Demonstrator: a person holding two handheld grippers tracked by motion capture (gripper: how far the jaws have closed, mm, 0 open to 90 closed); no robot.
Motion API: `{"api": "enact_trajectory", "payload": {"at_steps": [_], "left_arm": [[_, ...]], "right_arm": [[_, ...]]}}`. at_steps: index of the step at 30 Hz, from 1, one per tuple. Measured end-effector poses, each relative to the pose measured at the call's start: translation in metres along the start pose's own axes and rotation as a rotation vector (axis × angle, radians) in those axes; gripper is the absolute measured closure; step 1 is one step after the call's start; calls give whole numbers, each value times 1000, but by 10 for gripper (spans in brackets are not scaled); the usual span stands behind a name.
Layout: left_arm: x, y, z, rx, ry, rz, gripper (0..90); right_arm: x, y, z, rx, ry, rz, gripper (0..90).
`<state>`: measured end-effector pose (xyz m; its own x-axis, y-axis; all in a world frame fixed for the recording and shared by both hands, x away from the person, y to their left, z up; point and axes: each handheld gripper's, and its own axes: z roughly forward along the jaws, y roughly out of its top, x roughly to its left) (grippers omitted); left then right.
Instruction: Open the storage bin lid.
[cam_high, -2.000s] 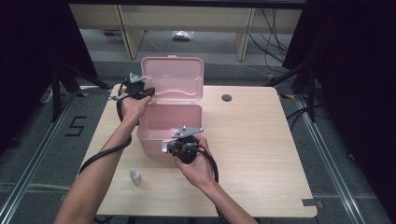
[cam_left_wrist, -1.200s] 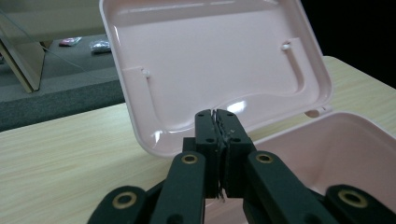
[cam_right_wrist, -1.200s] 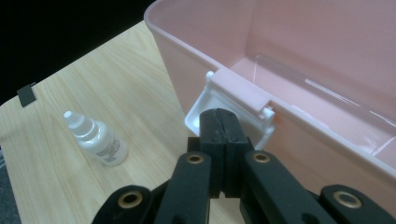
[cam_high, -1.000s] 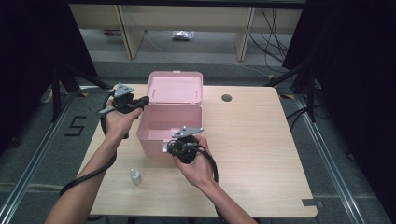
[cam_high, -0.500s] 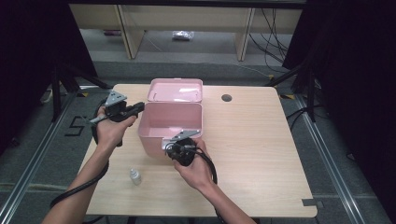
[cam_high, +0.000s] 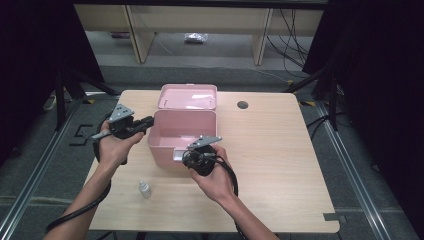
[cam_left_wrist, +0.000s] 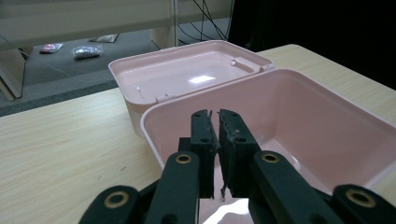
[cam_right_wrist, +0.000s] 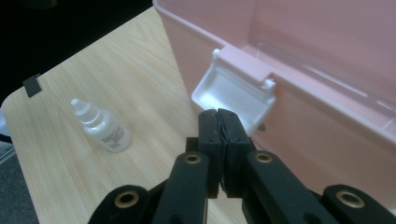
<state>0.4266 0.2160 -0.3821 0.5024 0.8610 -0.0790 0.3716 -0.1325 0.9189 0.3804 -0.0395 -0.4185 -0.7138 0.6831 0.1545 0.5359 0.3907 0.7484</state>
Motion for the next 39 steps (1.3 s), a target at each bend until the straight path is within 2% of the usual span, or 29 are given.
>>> {"api": "enact_trajectory", "payload": {"at_steps": [1,3,4,5,6,7,9,12,14,15,17,18,19,21,22,24,26,27,28,29,30,31,32,33,34,36,37,38,39], "left_arm": [[0,-1,-4,-1,-4,-1,832],[-2,-3,-11,14,-11,8,818],[-2,-4,-15,25,-18,9,810],[-3,-5,-19,39,-28,18,801],[-4,-7,-22,48,-30,25,793],[-5,-9,-25,62,-33,30,785],[-6,-13,-31,82,-55,25,775],[-6,-21,-38,117,-59,46,772],[-6,-25,-43,141,-73,54,763],[-6,-27,-45,147,-84,53,757],[-6,-33,-49,184,-95,64,730],[-6,-36,-50,187,-105,55,716],[-4,-40,-52,223,-118,78,707],[-5,-45,-53,227,-129,66,689],[-2,-46,-55,269,-148,100,681],[-3,-48,-56,278,-154,103,657],[-4,-47,-57,324,-179,119,629],[-5,-47,-57,339,-188,125,625],[-6,-47,-57,340,-190,118,622],[-5,-45,-57,370,-195,151,619],[-7,-45,-57,378,-193,142,612],[-7,-44,-56,404,-206,165,601],[-9,-45,-56,406,-208,159,597],[-10,-44,-56,419,-211,163,591],[-11,-44,-56,431,-211,174,582],[-13,-45,-55,450,-208,184,576],[-14,-45,-55,476,-214,190,568],[-14,-44,-55,509,-214,198,560],[-15,-45,-53,525,-214,183,548]], "right_arm": [[0,0,-2,12,1,25,890],[-2,0,-5,0,1,14,886],[-4,0,-7,12,-5,12,884],[-4,-1,-7,-7,-8,28,881],[-6,-1,-11,24,-7,29,879],[-6,-2,-12,25,-7,45,876],[-9,-2,-14,28,-8,34,869],[-12,-5,-18,45,-7,39,860],[-14,-6,-18,35,-10,36,857],[-14,-7,-20,46,-10,53,855],[-17,-8,-23,49,-12,46,848],[-18,-8,-23,45,-9,53,841],[-18,-9,-24,50,-2,65,837],[-21,-10,-26,59,-7,58,832],[-22,-10,-26,54,-4,51,831],[-24,-12,-28,69,-11,59,824],[-27,-13,-28,57,-15,25,814],[-28,-13,-29,68,-13,24,811],[-28,-13,-30,75,-14,26,806],[-29,-14,-30,79,-14,25,803],[-30,-14,-30,79,-16,21,801],[-31,-14,-30,82,-13,24,799],[-31,-15,-32,85,-15,25,796],[-33,-16,-30,68,-22,5,795],[-32,-15,-33,89,-20,28,794],[-33,-16,-34,87,-17,27,791],[-32,-16,-34,95,-25,46,790],[-34,-16,-35,93,-29,26,789],[-34,-17,-35,95,-28,26,789]]}}
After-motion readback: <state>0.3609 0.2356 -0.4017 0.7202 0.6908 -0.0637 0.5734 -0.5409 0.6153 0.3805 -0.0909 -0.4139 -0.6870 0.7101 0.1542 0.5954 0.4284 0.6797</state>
